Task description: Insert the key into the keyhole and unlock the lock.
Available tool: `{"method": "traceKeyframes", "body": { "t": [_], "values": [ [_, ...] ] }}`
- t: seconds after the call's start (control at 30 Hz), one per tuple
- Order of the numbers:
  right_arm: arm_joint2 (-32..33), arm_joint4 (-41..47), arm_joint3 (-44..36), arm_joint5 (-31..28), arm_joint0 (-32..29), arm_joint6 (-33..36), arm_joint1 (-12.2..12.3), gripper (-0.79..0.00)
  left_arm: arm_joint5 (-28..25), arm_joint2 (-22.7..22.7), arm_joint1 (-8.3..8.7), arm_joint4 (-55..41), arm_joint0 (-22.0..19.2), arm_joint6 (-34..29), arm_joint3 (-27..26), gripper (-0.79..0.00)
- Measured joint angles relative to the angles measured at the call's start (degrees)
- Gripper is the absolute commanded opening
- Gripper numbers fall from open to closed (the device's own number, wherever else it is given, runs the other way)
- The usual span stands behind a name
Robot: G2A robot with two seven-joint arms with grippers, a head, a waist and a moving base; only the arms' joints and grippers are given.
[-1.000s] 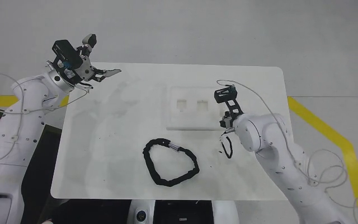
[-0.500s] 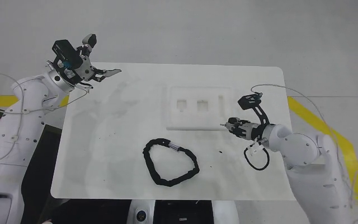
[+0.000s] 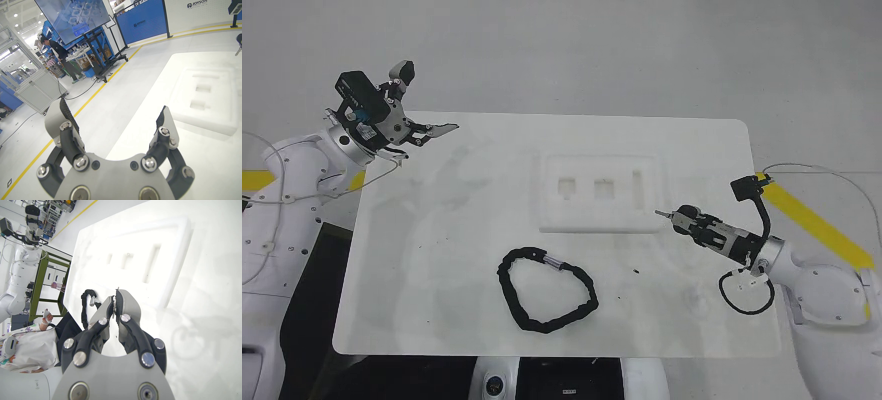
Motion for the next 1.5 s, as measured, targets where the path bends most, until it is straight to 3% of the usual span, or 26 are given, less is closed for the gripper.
{"method": "traceKeyframes", "body": {
  "t": [0.43,0.57,0.77,0.9,1.1,1.5],
  "values": [
    [0.0,-0.1,0.0,0.1,0.0,0.1,0.0,-0.785,0.1,0.1,0.00,0.3,0.2,-0.3,-0.4,0.000],
    [0.0,-0.1,0.0,0.1,0.0,0.1,0.0,-0.785,-1.7,0.3,0.18,2.7,1.7,-2.0,-5.2,0.000],
    [0.0,-0.1,0.0,0.1,0.0,0.1,0.0,-0.785,-8.6,1.6,0.29,3.3,4.3,-6.6,-10.1,0.000],
    [0.0,-0.1,0.0,0.1,0.0,0.1,0.0,-0.785,-14.3,4.2,-0.06,2.6,5.6,-12.6,-13.3,0.000],
    [0.0,-0.1,0.0,0.1,0.0,0.1,0.0,-0.785,-18.1,8.5,-1.10,0.6,7.0,-17.2,-16.0,0.000],
    [0.0,-0.1,0.0,0.1,0.0,0.1,0.0,-0.785,-18.4,18.6,-1.63,5.4,7.5,-18.8,-21.3,0.000]
  ]
}}
